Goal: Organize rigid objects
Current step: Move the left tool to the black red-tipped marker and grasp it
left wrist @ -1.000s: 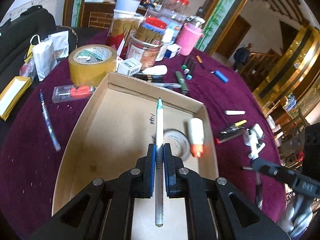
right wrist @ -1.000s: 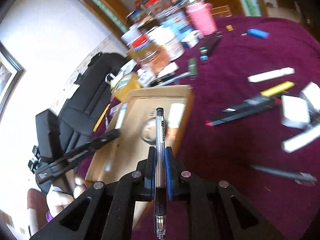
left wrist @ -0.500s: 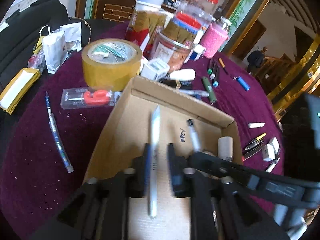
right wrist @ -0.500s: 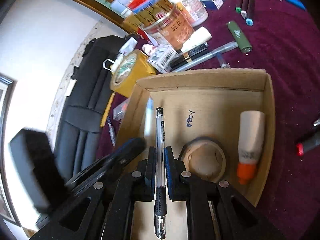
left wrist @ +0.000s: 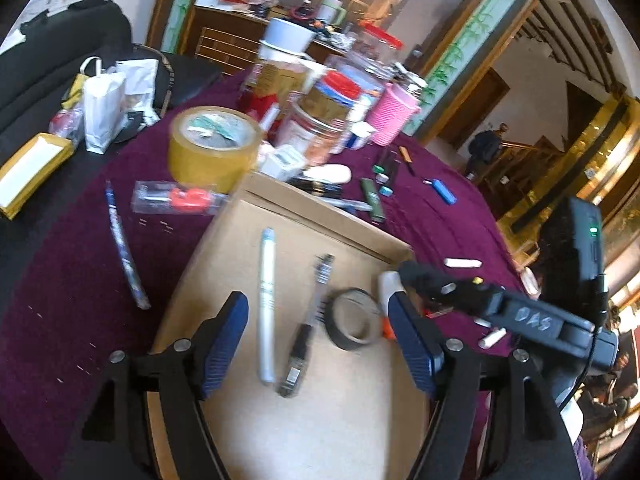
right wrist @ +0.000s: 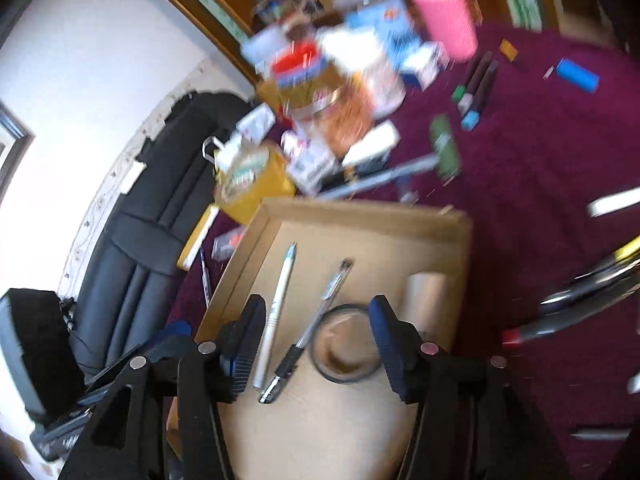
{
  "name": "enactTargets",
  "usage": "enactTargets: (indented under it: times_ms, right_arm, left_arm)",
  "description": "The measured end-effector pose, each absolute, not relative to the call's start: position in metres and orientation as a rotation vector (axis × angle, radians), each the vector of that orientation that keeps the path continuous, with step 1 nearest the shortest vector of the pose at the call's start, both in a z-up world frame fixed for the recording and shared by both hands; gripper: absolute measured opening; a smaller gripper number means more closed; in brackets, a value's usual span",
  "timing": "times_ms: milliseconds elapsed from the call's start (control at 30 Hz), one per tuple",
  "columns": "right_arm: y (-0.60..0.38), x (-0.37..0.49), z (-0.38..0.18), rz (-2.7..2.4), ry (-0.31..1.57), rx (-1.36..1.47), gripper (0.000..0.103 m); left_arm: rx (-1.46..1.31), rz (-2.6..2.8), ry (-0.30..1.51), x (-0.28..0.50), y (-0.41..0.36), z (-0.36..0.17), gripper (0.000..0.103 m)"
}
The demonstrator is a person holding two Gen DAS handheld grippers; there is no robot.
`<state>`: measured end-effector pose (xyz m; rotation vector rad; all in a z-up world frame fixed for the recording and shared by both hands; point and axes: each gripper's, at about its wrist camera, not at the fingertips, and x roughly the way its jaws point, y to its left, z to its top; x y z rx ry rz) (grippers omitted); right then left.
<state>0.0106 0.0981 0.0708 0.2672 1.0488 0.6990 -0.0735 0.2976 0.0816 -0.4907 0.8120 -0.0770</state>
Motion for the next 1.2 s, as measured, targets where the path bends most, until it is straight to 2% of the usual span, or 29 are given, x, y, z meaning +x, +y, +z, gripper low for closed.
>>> enactTargets:
  times_ms: [133, 200, 267, 333, 467, 633, 800, 1000, 1200]
  right_arm:
    - [0.031, -0.008, 0.102, 0.596, 0.85, 0.23, 0.073]
    - [-0.002, -0.02, 0.114, 0.486, 0.725, 0.183, 0.095]
    - [-0.035, -0.028, 0.119, 0.368, 0.622, 0.148, 0.103]
    - [-0.073, -0.028, 0.116, 0.246, 0.592, 0.128, 0.103]
    - [-0.156, -0.007, 0.093, 0.084, 0.666, 0.232, 0.103]
    - [-0.222, 0.007, 0.067, -0.017, 0.669, 0.285, 0.102]
    - [-0.242, 0.016, 0.046, 0.02, 0.708, 0.376, 0.102]
    - [-0.243, 0.007, 0.053, 0.064, 0.674, 0.405, 0.102]
    - [-0.243, 0.011, 0.05, 0.092, 0.696, 0.42, 0.102]
  left_arm:
    - [-0.485, -0.159, 0.814, -0.079, 0.265, 0.089, 0.072]
    - [-0.46, -0.193, 0.818, -0.08, 0.245, 0.093, 0.072]
    - [-0.431, -0.227, 0.826, -0.081, 0.222, 0.096, 0.072]
    - [-0.4, -0.257, 0.841, -0.081, 0.198, 0.097, 0.072]
    - [-0.344, -0.282, 0.875, -0.079, 0.157, 0.096, 0.072]
    - [-0.276, -0.277, 0.913, -0.069, 0.12, 0.093, 0.072]
    - [-0.182, -0.283, 0.952, -0.041, 0.077, 0.086, 0.072]
    - [-0.003, -0.29, 0.99, 0.012, 0.023, 0.06, 0.072]
    - [0.029, -0.244, 1.047, 0.041, 0.025, 0.038, 0.072]
